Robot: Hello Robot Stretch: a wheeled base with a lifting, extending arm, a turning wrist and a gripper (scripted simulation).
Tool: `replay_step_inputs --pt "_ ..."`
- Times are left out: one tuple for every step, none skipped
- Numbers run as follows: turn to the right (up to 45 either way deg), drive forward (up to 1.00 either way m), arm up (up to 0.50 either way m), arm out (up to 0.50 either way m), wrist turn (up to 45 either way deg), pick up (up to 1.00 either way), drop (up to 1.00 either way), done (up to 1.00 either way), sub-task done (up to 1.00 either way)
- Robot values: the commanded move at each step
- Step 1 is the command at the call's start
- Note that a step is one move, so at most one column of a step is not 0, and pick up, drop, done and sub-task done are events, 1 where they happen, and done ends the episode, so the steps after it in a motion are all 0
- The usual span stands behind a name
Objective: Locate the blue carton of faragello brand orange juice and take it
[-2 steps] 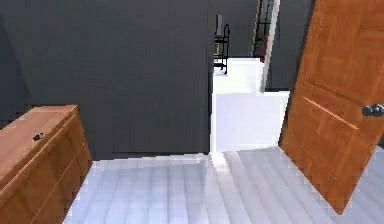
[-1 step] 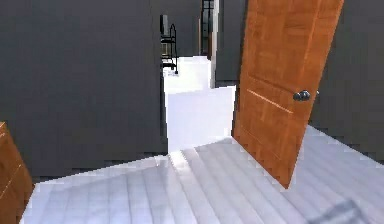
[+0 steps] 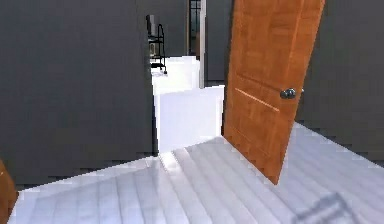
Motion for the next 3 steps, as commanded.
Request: replay_step_inputs --pt "0.0 1.0 0.0 0.0 0.0 0.0 0.0 0.0 0.0" --pt "0.0 1.0 0.0 0.0 0.0 0.0 0.0 0.0 0.0" --pt "0.0 0.35 0.0 0.0 0.0 0.0 0.0 0.0 0.0"
